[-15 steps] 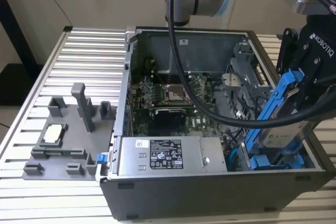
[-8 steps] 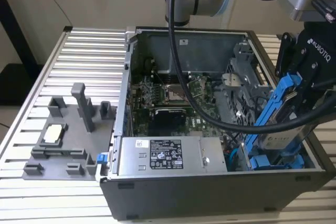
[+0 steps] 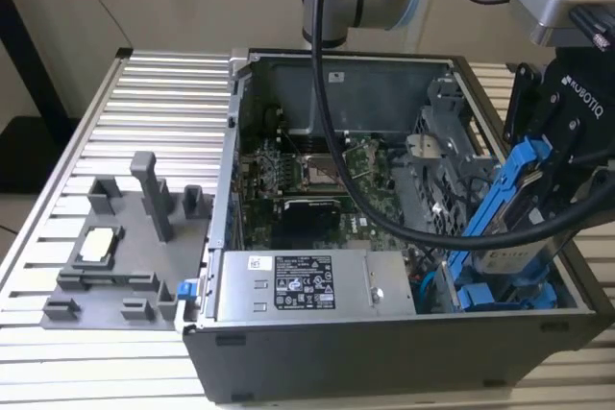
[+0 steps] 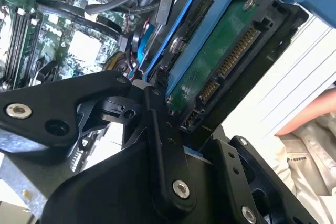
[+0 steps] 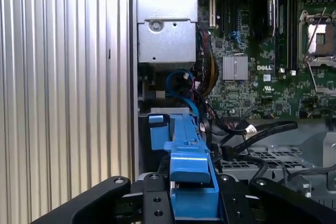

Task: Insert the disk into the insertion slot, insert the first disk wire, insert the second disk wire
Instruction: 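Insert the disk into the insertion slot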

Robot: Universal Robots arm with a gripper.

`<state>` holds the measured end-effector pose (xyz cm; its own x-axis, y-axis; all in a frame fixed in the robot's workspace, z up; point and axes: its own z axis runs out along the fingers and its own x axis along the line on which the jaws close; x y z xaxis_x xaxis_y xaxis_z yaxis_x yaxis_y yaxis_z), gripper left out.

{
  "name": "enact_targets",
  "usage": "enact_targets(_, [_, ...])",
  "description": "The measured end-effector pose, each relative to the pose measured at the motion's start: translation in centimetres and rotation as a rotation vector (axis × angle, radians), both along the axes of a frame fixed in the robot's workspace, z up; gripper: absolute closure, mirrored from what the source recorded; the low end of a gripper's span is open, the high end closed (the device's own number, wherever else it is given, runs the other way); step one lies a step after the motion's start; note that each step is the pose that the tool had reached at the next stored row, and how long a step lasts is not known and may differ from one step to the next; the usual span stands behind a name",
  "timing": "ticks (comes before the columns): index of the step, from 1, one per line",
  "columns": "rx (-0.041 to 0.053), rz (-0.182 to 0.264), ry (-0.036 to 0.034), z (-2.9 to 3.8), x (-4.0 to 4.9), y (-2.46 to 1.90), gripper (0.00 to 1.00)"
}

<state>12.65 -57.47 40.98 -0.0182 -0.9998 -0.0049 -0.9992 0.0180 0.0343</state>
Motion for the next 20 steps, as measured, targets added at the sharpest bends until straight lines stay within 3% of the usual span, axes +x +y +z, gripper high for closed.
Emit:
enact_targets(5, [0.0036, 0.000, 0.0000, -0.39, 0.21, 0.07, 0.67])
enact_targets(20, [0.0036, 0.000, 0.0000, -2.88, 0.25, 0.14, 0.67])
